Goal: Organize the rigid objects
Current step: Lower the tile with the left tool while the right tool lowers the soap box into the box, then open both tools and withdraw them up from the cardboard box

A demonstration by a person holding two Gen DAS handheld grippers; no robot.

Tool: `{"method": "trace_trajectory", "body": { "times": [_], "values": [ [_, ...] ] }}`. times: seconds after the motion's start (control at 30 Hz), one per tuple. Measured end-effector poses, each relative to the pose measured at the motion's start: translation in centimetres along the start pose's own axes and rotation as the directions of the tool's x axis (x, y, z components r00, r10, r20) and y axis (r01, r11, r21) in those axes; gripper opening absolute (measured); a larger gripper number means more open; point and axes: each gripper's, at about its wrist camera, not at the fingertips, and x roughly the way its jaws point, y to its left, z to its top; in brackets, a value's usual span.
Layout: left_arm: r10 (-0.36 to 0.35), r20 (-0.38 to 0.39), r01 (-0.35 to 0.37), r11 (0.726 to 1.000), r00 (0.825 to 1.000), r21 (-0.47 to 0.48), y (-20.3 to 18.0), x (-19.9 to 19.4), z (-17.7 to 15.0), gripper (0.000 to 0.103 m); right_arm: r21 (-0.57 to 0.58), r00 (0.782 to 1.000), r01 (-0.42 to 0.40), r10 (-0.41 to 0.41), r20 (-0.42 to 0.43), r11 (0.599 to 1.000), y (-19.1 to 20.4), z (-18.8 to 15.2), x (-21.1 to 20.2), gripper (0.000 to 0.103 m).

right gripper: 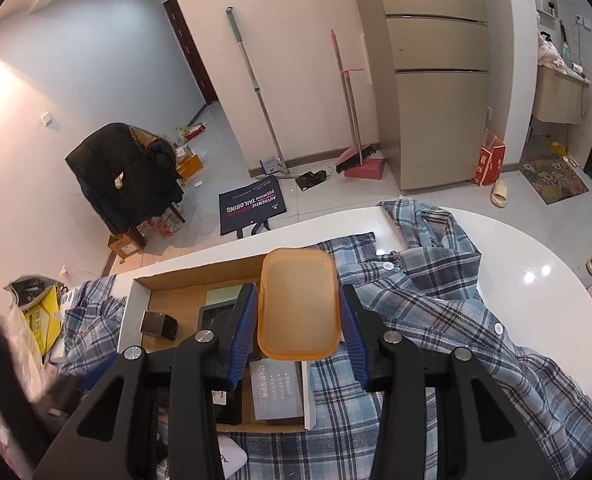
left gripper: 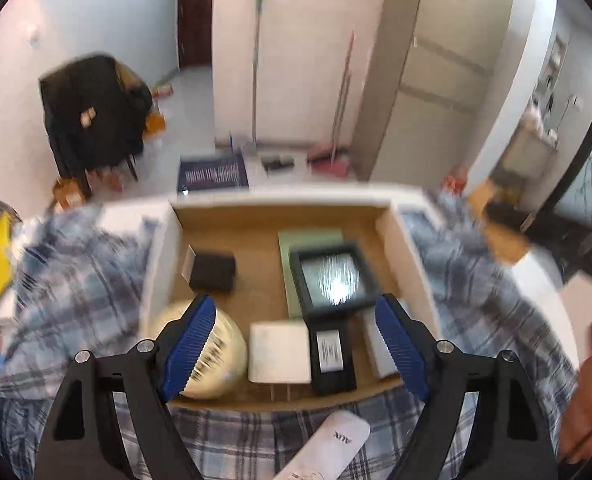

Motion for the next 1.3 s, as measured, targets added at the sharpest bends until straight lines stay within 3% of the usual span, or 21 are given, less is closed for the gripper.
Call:
{"method": "trace_trajectory", "body": {
  "times": [0.07, 0.1, 0.17, 0.23, 0.33, 0.47, 0.7, 0.97, 1.2, 1.3],
  "values": [
    [0.006, 0.121, -0.007, 1.000, 0.993, 0.006, 0.2, -2.2, 0.4, 0.085, -0.061, 1.000, -0.013, 0.011, -0.021, 0.998, 0.9, -0.2, 0.1, 0.041],
    [0.024, 0.193, -0.027, 1.000, 0.981, 0.012, 0.4, -3.3, 0.5, 0.086, -0.114, 0.999, -0.021, 0.017, -0.039, 0.993, 1.7, -0.4, 0.3, 0.041],
    [0.065, 0.280, -0.071, 0.997, 0.958, 0.011, 0.9, -4.6, 0.4, 0.102, -0.172, 0.999, -0.029, 0.022, -0.043, 0.985, 2.9, -0.9, 0.5, 0.040],
    [0.101, 0.333, -0.105, 0.994, 0.938, -0.005, 1.4, -5.1, 0.5, 0.103, -0.149, 0.999, -0.017, 0.011, -0.039, 0.989, 3.2, -1.2, 0.9, 0.040],
    [0.093, 0.357, -0.085, 0.996, 0.929, -0.036, 2.4, -4.9, 0.7, 0.103, -0.177, 0.996, -0.035, 0.019, -0.090, 0.984, 3.7, -1.8, 2.7, 0.040],
    [0.100, 0.343, -0.081, 0.994, 0.934, -0.071, 3.7, -3.8, 0.7, 0.103, -0.193, 0.990, -0.009, -0.018, -0.139, 0.981, 3.8, -2.7, 5.0, 0.037],
    [0.118, 0.362, -0.119, 0.993, 0.925, -0.021, 3.3, -2.7, -0.1, 0.103, -0.184, 0.984, 0.013, -0.045, -0.171, 0.983, 3.6, -3.5, 6.8, 0.037],
    [0.081, 0.396, -0.090, 0.996, 0.915, 0.005, 2.9, -6.1, -0.6, 0.103, -0.201, 0.998, 0.036, -0.046, -0.049, 0.979, 3.9, -3.0, 1.4, 0.042],
    [0.099, 0.451, -0.197, 0.964, 0.887, 0.176, 1.3, -11.1, -5.5, 0.103, -0.229, 1.000, 0.007, -0.005, 0.010, 0.973, 4.4, -4.8, -3.9, 0.048],
    [0.081, 0.474, -0.186, 0.966, 0.877, 0.179, 1.3, -13.5, -7.7, 0.103, -0.227, 1.000, 0.003, 0.002, 0.021, 0.974, 4.6, -6.0, -5.3, 0.053]
  ]
}}
